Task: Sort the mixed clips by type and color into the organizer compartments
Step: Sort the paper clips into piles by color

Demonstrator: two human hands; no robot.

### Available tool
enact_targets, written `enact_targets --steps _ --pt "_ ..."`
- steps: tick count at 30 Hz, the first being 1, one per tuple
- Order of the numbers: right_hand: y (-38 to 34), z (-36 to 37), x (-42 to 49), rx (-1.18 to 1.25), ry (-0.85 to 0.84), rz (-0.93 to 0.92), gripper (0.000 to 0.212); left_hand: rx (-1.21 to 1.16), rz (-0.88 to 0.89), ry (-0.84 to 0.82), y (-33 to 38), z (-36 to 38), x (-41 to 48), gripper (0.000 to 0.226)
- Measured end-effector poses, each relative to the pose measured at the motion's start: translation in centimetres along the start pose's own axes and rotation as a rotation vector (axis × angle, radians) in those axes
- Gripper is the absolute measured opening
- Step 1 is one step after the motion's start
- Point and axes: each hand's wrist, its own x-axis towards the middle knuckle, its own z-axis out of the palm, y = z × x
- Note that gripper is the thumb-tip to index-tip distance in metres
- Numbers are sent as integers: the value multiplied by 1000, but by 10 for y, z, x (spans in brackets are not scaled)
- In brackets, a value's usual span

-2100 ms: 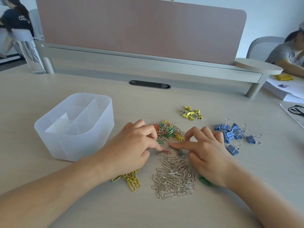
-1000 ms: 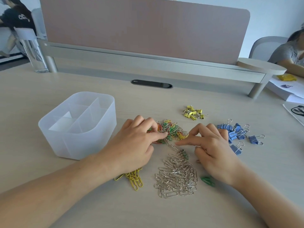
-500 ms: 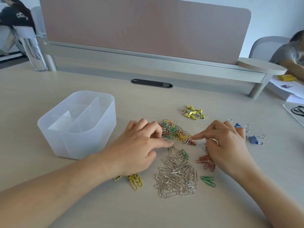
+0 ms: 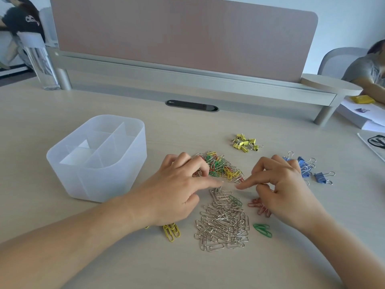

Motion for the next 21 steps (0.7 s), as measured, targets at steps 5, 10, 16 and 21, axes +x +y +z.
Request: enact_targets --steps 5,10,16,21 --pt "-1 -5 0 10 -67 -10 46 -3 44 -54 6 3 -1 66" --pt "-5 -8 -2 48 -158 -64 45 -3 24 -5 4 -1 0 60" --pt "-5 -7 -1 78 -205 -43 47 -10 84 -46 9 1 0 65" --pt "-5 -8 -1 84 -206 -33 46 -46 109 -7 7 3 0 63"
